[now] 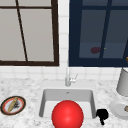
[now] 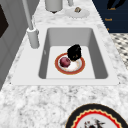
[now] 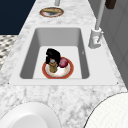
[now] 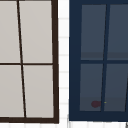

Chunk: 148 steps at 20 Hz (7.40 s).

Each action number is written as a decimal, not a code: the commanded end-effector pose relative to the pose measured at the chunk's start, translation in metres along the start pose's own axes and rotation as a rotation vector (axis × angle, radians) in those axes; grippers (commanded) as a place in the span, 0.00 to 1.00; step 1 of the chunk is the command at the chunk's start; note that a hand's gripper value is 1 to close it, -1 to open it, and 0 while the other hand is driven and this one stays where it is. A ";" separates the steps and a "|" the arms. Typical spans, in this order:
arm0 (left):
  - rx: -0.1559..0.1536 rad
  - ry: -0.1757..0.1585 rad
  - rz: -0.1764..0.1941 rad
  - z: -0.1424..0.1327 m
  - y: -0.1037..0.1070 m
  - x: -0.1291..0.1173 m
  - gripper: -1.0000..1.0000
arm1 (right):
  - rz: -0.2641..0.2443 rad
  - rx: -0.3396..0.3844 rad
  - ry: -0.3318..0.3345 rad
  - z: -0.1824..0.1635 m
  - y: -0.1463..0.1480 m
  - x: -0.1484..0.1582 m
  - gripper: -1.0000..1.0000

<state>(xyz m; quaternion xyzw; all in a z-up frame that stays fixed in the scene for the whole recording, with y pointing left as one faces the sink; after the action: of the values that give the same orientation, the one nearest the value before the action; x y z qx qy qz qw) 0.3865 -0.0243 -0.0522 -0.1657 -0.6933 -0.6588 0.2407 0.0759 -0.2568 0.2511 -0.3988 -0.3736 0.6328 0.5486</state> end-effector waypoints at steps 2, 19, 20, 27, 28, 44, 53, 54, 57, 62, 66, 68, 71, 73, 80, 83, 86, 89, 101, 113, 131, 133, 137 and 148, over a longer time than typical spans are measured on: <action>0.041 -0.001 -0.016 -0.001 -0.024 -0.030 1.00 | 0.000 0.000 0.000 0.000 0.000 0.000 0.50; -0.016 -0.040 0.204 0.000 0.004 -0.013 0.00 | 0.000 0.000 0.000 0.000 0.000 0.000 0.50; -0.016 -0.042 0.222 0.000 0.006 -0.014 0.00 | 0.000 0.000 0.000 0.000 0.000 0.000 0.50; -0.028 -0.085 0.311 0.004 0.026 -0.001 0.00 | 0.000 0.000 0.000 0.000 0.000 0.000 0.50; -0.028 -0.082 0.329 0.004 0.028 -0.001 0.00 | 0.000 0.000 0.000 0.000 0.000 0.000 0.50; -0.047 -0.078 0.338 -0.002 0.066 0.036 0.00 | 0.000 0.000 0.000 0.000 0.000 0.000 0.50; 0.011 -0.121 0.350 0.028 0.071 0.031 0.00 | 0.000 0.000 0.000 0.000 0.000 0.000 0.50; 0.015 -0.119 0.355 0.032 0.072 0.029 0.00 | 0.000 0.000 0.000 0.000 0.000 0.000 0.50; 0.001 -0.106 0.389 0.041 0.078 0.020 0.00 | 0.000 0.000 0.000 0.000 0.000 0.000 0.50; -0.019 -0.091 0.388 0.039 0.084 0.012 0.00 | 0.000 0.000 0.000 0.000 0.000 0.000 0.50; -0.049 -0.127 0.388 0.050 0.094 -0.004 0.00 | 0.000 0.000 0.000 0.000 0.000 0.000 0.50; -0.031 -0.101 0.360 0.048 0.092 -0.003 0.00 | 0.000 0.000 0.000 0.000 0.000 0.000 0.50; -0.013 -0.097 0.337 0.049 0.096 -0.007 0.00 | 0.000 0.000 0.000 0.000 0.000 0.000 0.50; -0.006 -0.105 0.316 0.054 0.096 -0.008 0.00 | 0.000 0.000 0.000 0.000 0.000 0.000 0.50; -0.033 -0.114 0.333 0.079 0.100 -0.009 0.00 | 0.000 0.000 0.000 0.000 0.000 0.000 0.50; -0.018 -0.093 0.354 0.074 0.099 -0.008 0.00 | 0.000 0.000 0.000 0.000 0.000 0.000 0.50; -0.017 -0.093 0.353 0.080 0.102 -0.004 0.00 | 0.000 0.000 0.000 0.000 0.000 0.000 0.50; -0.013 -0.128 0.322 0.102 0.119 0.004 0.00 | 0.000 0.000 0.000 0.000 0.000 0.000 0.50; 0.008 -0.113 0.230 0.179 0.168 0.031 0.00 | 0.000 0.000 0.000 0.000 0.000 0.000 0.50; 0.014 -0.117 0.106 0.245 0.165 0.068 0.00 | 0.000 0.000 0.000 0.000 0.000 0.000 0.50; 0.026 -0.106 -0.017 0.281 0.136 0.191 0.00 | 0.000 0.000 0.000 0.000 0.000 0.000 0.50; 0.026 -0.106 -0.025 0.284 0.129 0.205 0.00 | 0.000 0.000 0.000 0.000 0.000 0.000 0.50; 0.024 -0.105 0.001 0.284 0.126 0.210 0.00 | 0.000 0.000 0.000 0.000 0.000 0.000 0.50; -0.019 -0.063 0.015 0.240 0.122 0.212 0.00 | 0.000 0.000 0.000 0.000 0.000 0.000 0.50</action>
<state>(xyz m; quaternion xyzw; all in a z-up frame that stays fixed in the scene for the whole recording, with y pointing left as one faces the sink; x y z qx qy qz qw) 0.2478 0.2239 0.1628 -0.1980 -0.7065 -0.6435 0.2181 0.0759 -0.2568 0.2511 -0.3988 -0.3736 0.6328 0.5486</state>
